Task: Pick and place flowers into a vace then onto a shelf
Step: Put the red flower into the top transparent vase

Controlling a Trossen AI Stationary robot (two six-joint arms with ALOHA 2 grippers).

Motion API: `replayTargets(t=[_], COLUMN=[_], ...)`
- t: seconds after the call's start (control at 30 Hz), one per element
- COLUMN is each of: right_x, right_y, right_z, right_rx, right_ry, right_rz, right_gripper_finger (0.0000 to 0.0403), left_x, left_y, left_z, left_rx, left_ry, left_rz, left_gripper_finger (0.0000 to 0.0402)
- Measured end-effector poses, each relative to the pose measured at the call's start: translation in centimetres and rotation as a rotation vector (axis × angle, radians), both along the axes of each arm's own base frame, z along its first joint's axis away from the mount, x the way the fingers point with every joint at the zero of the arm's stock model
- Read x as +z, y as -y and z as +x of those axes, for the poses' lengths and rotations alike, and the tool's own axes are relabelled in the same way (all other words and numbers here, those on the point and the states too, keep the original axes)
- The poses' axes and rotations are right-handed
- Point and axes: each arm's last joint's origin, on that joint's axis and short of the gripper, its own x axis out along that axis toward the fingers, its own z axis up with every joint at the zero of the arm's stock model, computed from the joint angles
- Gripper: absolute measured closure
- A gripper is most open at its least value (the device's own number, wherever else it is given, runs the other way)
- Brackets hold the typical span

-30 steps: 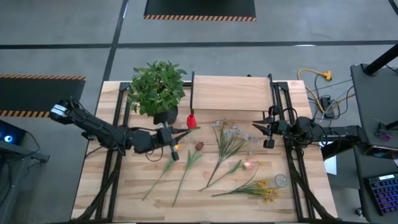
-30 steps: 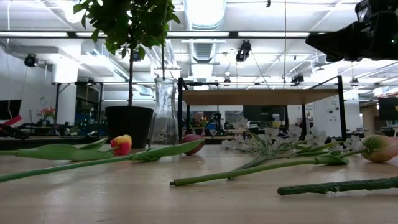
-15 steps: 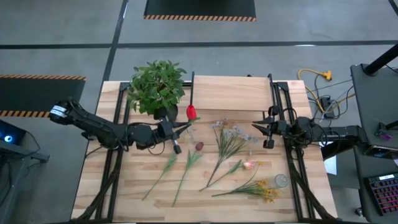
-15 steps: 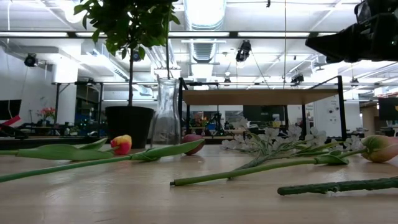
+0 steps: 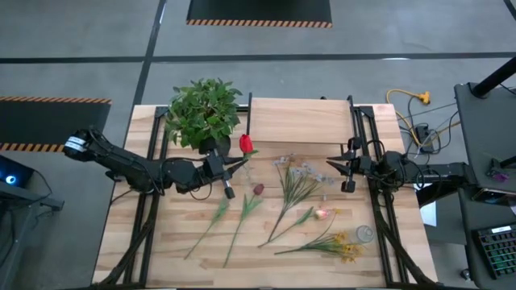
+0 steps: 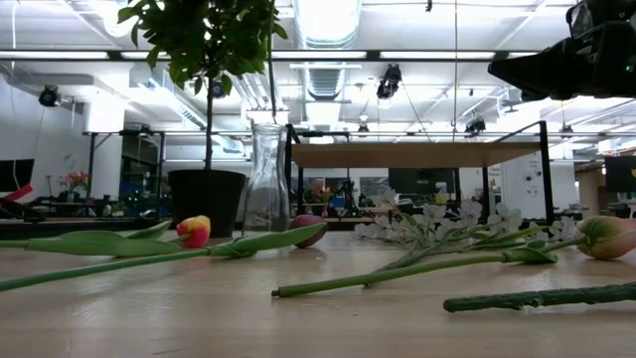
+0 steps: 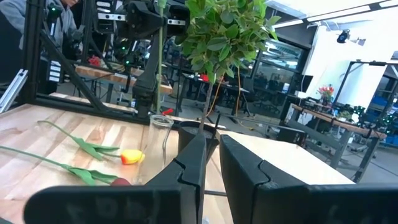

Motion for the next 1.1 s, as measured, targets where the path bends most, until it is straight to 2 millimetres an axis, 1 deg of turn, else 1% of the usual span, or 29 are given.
replayTargets(t=[0.13,0.27,0.43,0.8,0.93,1.1], right_x=[0.0,0.0,0.0,0.0,0.0,0.0], right_y=[0.0,0.0,0.0,0.0,0.0,0.0], right_z=[0.0,0.0,0.0,0.0,0.0,0.0], right_rx=[0.000,0.000,0.000,0.000,0.000,0.000], right_ry=[0.000,0.001,0.001,0.001,0.000,0.000], right_rz=[0.001,0.002,0.002,0.002,0.000,0.001], right_gripper_finger=[0.0364,0.0364,0.0364,0.0364,0.0364,0.0364], left_x=[0.0,-0.5,-0.8,-2.3,-2.6,-2.7], left_y=[0.0,-0.1,-0.1,-0.1,-0.1,-0.2], left_z=[0.0,0.0,-0.1,-0.2,-0.2,-0.2], left_rx=[0.001,0.004,0.004,0.005,0.005,0.008], left_ry=[-0.008,-0.046,-0.052,-0.097,-0.108,-0.095], left_rz=[0.012,0.047,0.031,0.042,0.046,0.017], left_gripper_finger=[0.0401,0.0401,0.0401,0.0401,0.0382,0.0334])
